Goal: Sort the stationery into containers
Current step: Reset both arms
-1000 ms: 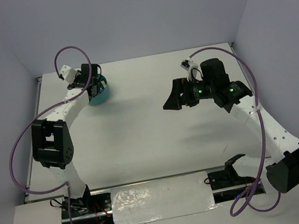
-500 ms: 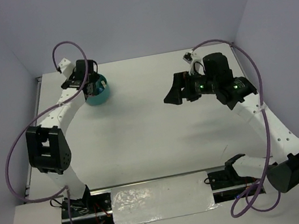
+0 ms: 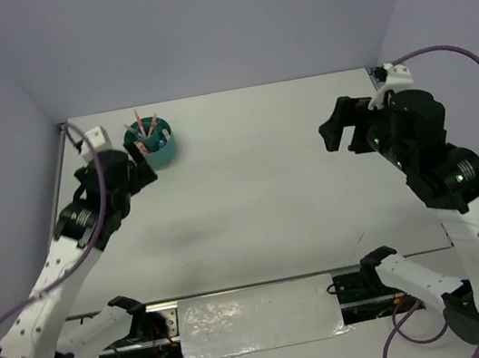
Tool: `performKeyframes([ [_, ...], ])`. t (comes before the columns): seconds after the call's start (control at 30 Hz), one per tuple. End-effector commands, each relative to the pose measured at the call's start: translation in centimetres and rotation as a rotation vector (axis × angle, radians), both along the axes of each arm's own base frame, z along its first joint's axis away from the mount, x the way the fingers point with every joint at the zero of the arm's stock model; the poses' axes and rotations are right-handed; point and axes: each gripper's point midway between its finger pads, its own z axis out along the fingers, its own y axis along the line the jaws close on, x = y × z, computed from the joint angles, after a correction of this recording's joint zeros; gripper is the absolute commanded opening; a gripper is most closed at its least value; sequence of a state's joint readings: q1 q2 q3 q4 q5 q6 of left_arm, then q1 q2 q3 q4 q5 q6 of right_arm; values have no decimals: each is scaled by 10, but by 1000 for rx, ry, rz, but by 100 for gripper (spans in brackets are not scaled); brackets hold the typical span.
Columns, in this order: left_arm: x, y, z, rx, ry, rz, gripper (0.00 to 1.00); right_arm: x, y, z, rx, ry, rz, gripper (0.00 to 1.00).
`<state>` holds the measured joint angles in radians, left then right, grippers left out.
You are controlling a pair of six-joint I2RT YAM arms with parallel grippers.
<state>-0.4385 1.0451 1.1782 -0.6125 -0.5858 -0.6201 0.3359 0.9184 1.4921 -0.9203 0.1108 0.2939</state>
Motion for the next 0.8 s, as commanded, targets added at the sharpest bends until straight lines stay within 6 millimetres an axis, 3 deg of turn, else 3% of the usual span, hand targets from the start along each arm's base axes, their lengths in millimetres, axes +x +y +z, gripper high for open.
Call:
performKeyframes([
  [0.0, -37, 14, -23, -81, 0, 33, 99, -30, -32, -4, 0, -5, -135, 100],
  [0.27, -112, 67, 3, -27, -12, 130, 99, -70, -50, -20, 6, -42, -153, 100],
  [0.4, -132, 79, 12, -4, -6, 130, 99, -77, -52, -36, 2, -13, -155, 100],
  [0.57, -145, 93, 17, 40, -12, 163, 99, -80, -53, -39, 20, -33, -163, 100],
  [0.77, -142, 95, 15, 58, -9, 173, 99, -78, -56, -37, 27, -38, -183, 100],
])
